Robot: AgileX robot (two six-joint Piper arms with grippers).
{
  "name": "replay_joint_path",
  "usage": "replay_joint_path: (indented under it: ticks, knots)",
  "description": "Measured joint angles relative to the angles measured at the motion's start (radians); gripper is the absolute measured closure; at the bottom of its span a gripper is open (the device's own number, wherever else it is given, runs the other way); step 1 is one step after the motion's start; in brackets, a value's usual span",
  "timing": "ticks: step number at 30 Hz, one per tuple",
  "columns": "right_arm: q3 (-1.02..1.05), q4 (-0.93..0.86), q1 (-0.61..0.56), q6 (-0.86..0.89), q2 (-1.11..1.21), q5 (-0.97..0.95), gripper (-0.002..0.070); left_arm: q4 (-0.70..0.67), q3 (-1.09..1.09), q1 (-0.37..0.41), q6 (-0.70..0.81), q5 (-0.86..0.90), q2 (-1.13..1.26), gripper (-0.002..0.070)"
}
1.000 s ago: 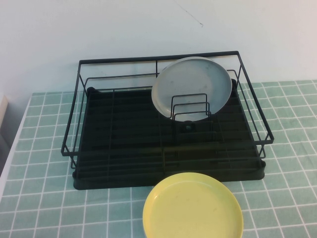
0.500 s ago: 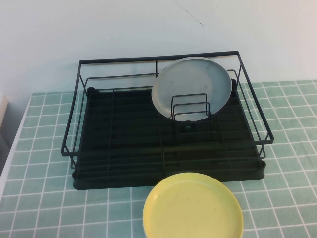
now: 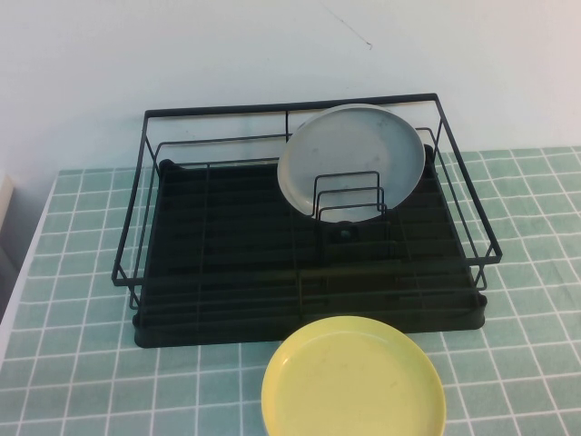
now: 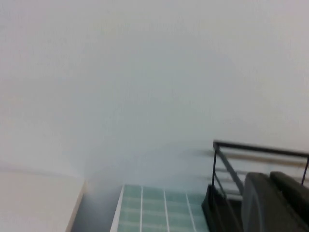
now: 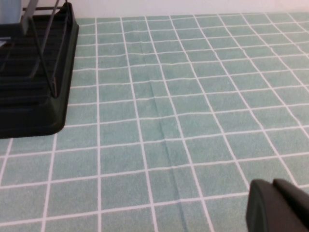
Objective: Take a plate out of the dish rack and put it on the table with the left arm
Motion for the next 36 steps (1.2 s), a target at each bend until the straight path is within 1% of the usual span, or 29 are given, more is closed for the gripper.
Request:
replay_joint_path:
  ticks: [2, 4, 7, 10, 12, 13, 15, 20, 23, 26, 31, 34, 36]
  knots:
    - [0.0, 0.0, 0.0, 0.0, 0.0, 0.0, 0.0678, -0.018, 0.0, 0.0, -0.026, -0.07, 0.0, 0.0678]
    - [0.0, 0.0, 0.0, 0.0, 0.0, 0.0, 0.0678, -0.026, 0.0, 0.0, -0.089, -0.175, 0.0, 0.0678]
    - [0.0, 0.0, 0.0, 0.0, 0.0, 0.0, 0.0678, -0.029, 0.0, 0.0, -0.229, -0.42, 0.0, 0.0678]
    - [0.0, 0.0, 0.0, 0.0, 0.0, 0.0, 0.0678, -0.029, 0.0, 0.0, -0.287, -0.663, -0.002, 0.0678]
    - [0.0, 0.0, 0.0, 0.0, 0.0, 0.0, 0.0678, -0.033, -0.009, 0.0, -0.292, -0.717, -0.002, 0.0678]
    - [0.0, 0.0, 0.0, 0.0, 0.0, 0.0, 0.0678, -0.037, -0.029, 0.0, -0.29, -0.711, -0.002, 0.0678]
    - [0.0, 0.0, 0.0, 0.0, 0.0, 0.0, 0.0678, -0.039, -0.089, 0.0, -0.269, -0.657, -0.002, 0.0678]
    - [0.0, 0.0, 0.0, 0.0, 0.0, 0.0, 0.0678, -0.037, -0.295, 0.0, -0.194, -0.401, 0.007, 0.0678]
    - [0.0, 0.0, 0.0, 0.0, 0.0, 0.0, 0.0678, -0.025, -0.382, 0.0, -0.154, -0.311, 0.065, 0.0678]
    - [0.0, 0.0, 0.0, 0.0, 0.0, 0.0, 0.0678, 0.017, -0.446, 0.0, -0.138, -0.202, 0.163, 0.0678]
    - [0.0, 0.0, 0.0, 0.0, 0.0, 0.0, 0.0678, 0.11, -0.566, 0.0, -0.133, 0.09, 0.351, 0.0678]
    - [0.0, 0.0, 0.0, 0.0, 0.0, 0.0, 0.0678, 0.135, -0.63, 0.0, -0.133, 0.254, 0.467, 0.0678]
    - [0.0, 0.0, 0.0, 0.0, 0.0, 0.0, 0.0678, 0.142, -0.652, 0.0, -0.133, 0.318, 0.539, 0.0678]
